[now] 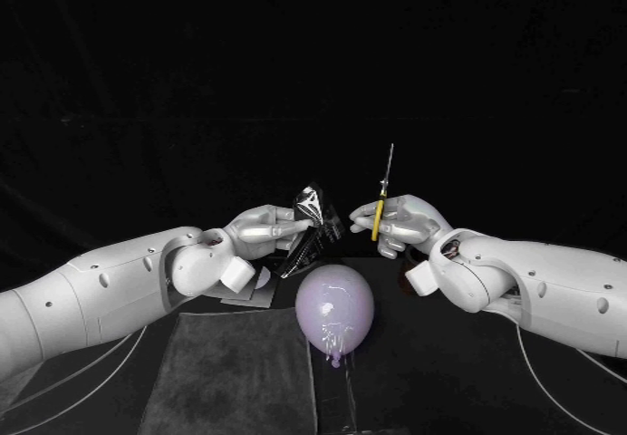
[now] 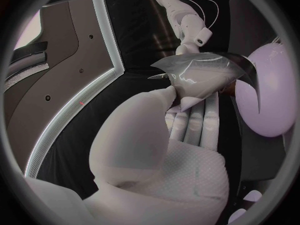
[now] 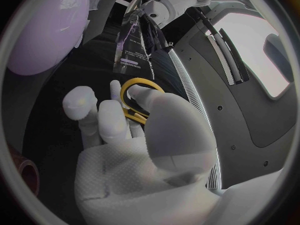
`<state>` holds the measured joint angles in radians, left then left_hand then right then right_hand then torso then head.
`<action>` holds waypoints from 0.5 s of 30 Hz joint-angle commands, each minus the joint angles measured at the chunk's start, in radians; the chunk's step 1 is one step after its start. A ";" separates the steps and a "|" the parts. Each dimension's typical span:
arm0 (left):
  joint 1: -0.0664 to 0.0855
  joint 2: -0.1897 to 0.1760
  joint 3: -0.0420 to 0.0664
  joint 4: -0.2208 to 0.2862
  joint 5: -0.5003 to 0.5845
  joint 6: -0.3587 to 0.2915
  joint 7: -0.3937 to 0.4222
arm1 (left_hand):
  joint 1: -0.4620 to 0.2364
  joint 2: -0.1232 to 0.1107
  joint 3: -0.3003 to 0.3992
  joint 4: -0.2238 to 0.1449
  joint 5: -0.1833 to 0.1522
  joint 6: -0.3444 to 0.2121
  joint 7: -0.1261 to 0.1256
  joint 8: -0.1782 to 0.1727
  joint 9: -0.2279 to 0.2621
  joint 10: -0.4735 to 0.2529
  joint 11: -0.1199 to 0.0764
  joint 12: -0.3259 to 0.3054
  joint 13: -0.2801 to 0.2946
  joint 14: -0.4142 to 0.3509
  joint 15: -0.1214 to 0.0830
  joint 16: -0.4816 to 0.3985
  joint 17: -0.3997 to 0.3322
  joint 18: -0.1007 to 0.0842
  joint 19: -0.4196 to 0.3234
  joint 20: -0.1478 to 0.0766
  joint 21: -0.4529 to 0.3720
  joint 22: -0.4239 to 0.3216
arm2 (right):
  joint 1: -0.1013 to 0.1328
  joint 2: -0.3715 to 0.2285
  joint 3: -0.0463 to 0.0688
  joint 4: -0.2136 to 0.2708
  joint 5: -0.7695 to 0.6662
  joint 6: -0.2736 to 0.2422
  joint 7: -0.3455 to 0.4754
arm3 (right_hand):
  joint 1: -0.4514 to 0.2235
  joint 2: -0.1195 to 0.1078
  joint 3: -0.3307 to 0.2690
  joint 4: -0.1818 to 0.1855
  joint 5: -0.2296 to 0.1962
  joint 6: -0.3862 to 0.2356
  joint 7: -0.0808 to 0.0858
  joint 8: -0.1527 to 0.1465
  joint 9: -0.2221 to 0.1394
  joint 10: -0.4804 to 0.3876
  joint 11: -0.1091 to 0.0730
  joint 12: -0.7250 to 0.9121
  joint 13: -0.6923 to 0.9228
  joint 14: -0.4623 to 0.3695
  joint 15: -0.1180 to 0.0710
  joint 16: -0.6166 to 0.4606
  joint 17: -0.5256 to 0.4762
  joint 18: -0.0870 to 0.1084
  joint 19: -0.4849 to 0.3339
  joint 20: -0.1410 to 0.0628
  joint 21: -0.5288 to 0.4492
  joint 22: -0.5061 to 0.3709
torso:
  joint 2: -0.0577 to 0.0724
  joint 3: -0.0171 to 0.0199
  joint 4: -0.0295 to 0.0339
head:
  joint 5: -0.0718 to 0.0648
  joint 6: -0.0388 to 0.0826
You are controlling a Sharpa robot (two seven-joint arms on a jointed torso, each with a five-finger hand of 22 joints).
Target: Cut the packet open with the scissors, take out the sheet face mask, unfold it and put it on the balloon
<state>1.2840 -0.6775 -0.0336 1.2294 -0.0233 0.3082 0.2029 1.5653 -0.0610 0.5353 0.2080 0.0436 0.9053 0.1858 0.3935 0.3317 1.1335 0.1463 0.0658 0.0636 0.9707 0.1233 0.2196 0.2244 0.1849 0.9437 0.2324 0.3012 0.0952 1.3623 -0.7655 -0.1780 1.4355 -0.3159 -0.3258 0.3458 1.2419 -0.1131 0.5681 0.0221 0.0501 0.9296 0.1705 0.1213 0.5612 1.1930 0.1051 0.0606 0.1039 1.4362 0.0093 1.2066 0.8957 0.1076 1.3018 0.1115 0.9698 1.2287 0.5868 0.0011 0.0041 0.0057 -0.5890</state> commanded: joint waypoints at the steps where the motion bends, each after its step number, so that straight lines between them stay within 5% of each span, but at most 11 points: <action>1: 0.005 0.006 0.002 -0.001 0.025 0.041 0.001 | -0.009 0.004 0.000 -0.004 0.005 -0.007 0.000 0.006 0.009 0.008 -0.002 0.002 0.002 0.009 0.000 0.003 0.001 0.000 0.006 -0.003 0.004 0.002 | 0.000 0.001 0.001 0.008 0.023 0.002 0.023 | -0.013 -0.034 -0.018 0.005 -0.003 -0.015 0.006 -0.011 -0.006 -0.011 -0.001 -0.002 -0.008 0.003 0.006 0.006 0.004 0.008 0.005 0.001 0.005 0.001 | 0.000 -0.0001 0.0002 | -0.013 0.001; 4: 0.007 0.009 0.002 -0.003 0.023 0.041 0.000 | -0.009 0.004 0.000 -0.004 0.005 -0.007 0.000 0.006 0.009 0.008 -0.002 0.003 0.002 0.010 0.000 0.003 0.002 0.000 0.007 -0.003 0.004 0.002 | 0.000 0.001 0.001 0.017 0.027 0.016 0.017 | -0.026 -0.068 -0.051 0.012 -0.002 -0.038 0.017 -0.031 -0.021 -0.044 0.009 -0.001 -0.027 0.002 0.015 0.008 0.005 0.008 0.004 0.008 -0.003 -0.002 | 0.000 -0.0016 -0.0005 | -0.016 0.003; 15: 0.010 0.019 0.002 -0.009 0.009 0.039 0.002 | -0.009 0.005 0.000 -0.006 0.005 -0.007 0.000 0.006 0.009 0.010 -0.002 0.003 0.002 0.011 -0.001 0.004 0.002 0.000 0.007 -0.004 0.004 0.002 | -0.002 0.004 0.001 0.039 0.037 0.062 0.009 | -0.028 -0.080 -0.113 0.028 -0.002 -0.063 0.028 -0.055 -0.046 -0.097 0.021 0.000 -0.042 -0.003 0.025 0.008 0.003 0.012 -0.004 0.019 -0.025 -0.012 | -0.001 -0.0024 0.0014 | -0.022 0.004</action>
<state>1.2909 -0.6616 -0.0336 1.2191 -0.0162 0.3269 0.1974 1.5598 -0.0610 0.5353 0.2080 0.0418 0.9051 0.1857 0.3932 0.3328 1.1371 0.1426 0.0659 0.0644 0.9741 0.1200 0.2196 0.2258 0.1777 0.9473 0.2288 0.3011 0.0961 1.3609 -0.7636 -0.1779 1.4700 -0.2893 -0.3065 0.3459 1.2119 -0.1859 0.4607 0.0514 0.0501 0.8730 0.1982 0.0719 0.5166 1.1055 0.1254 0.0608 0.0628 1.4343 0.0287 1.2103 0.9003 0.1066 1.2981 0.1221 0.9474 1.2170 0.5862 -0.0008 0.0052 -0.0159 -0.5848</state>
